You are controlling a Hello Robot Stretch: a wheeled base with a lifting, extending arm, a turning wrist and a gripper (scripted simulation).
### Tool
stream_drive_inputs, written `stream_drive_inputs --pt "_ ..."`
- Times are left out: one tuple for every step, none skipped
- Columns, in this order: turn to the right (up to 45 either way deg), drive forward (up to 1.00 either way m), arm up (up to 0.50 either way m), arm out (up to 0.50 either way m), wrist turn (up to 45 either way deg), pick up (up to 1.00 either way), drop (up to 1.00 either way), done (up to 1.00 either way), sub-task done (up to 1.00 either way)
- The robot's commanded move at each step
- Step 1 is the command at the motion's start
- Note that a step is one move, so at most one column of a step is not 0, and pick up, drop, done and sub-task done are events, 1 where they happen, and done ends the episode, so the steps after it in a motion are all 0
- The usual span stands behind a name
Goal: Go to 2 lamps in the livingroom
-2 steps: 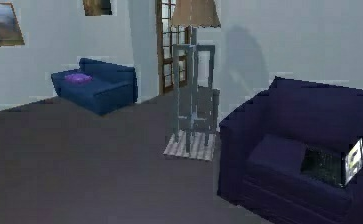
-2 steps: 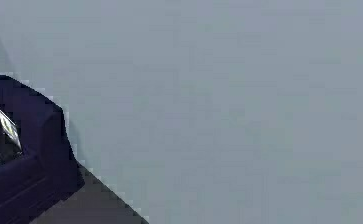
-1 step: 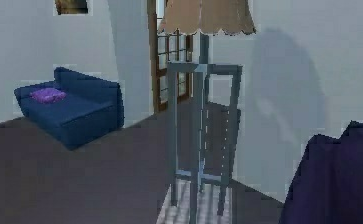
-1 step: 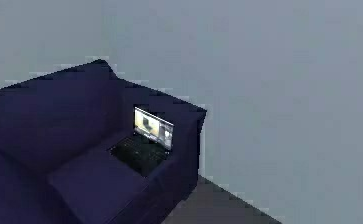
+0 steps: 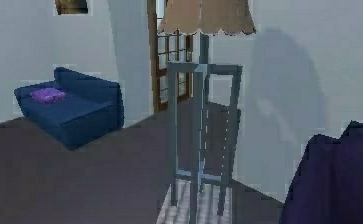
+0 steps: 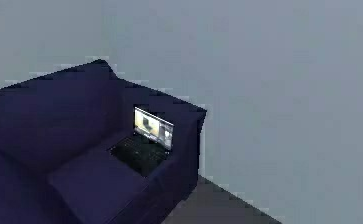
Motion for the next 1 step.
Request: stream_drive_inputs --pt "-45.0 0.00 0.00 0.00 0.0 0.00 0.00 0.00 0.00"
